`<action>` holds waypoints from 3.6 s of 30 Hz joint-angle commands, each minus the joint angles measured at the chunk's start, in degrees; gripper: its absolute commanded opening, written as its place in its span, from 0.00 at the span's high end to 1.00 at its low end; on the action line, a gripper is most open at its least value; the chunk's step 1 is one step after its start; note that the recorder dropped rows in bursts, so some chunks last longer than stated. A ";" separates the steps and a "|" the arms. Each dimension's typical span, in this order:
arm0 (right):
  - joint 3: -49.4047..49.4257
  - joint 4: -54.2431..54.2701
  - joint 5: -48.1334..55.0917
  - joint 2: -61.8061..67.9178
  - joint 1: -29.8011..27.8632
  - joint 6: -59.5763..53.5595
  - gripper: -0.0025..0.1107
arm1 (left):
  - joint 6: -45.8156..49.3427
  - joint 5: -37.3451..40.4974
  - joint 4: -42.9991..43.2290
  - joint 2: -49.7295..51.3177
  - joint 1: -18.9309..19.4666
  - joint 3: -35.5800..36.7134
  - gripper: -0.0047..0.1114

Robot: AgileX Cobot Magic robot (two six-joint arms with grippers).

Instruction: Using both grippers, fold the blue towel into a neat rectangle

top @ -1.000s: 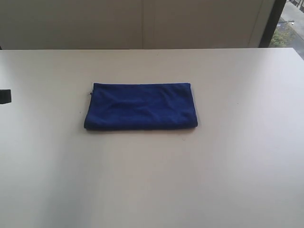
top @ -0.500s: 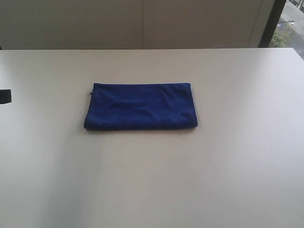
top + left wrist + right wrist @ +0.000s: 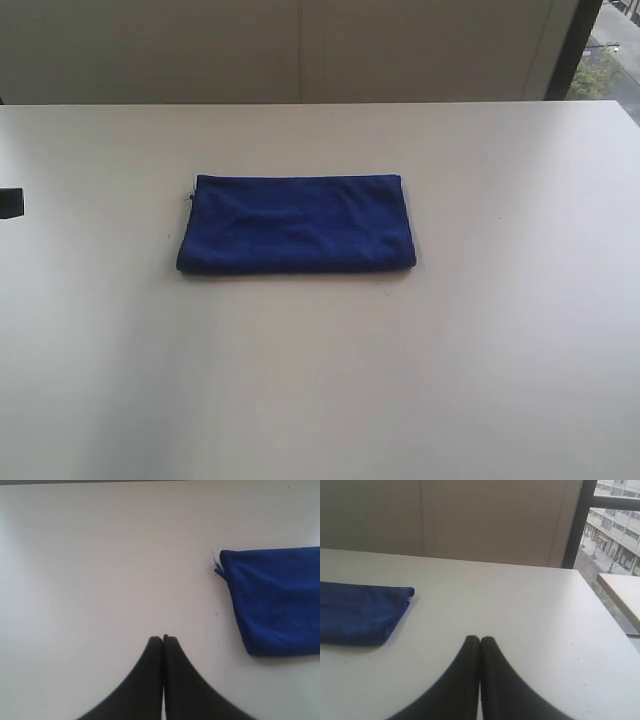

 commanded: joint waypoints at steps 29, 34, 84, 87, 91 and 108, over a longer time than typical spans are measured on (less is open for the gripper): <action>0.29 -5.95 8.22 -0.34 -0.21 7.46 0.98 | 0.32 0.08 -0.70 -0.55 -0.05 0.43 0.96; 0.29 -5.95 8.22 -0.34 -0.21 7.46 0.98 | 0.32 0.08 -0.70 -0.55 -0.05 0.43 0.96; 0.29 -5.80 8.23 -0.34 -0.21 7.04 0.98 | 8.28 7.39 1.03 -47.97 0.06 30.40 0.96; 0.29 -5.80 8.23 -0.34 -0.21 7.04 0.98 | 8.28 7.24 1.03 -52.94 0.06 32.20 0.96; 0.29 -5.80 8.23 -0.34 -0.21 7.04 0.98 | 8.28 10.04 2.14 -58.27 1.03 32.20 0.96; 0.29 -5.52 8.23 -0.34 -0.21 7.04 0.98 | 0.08 15.69 8.65 -58.67 2.97 32.20 0.96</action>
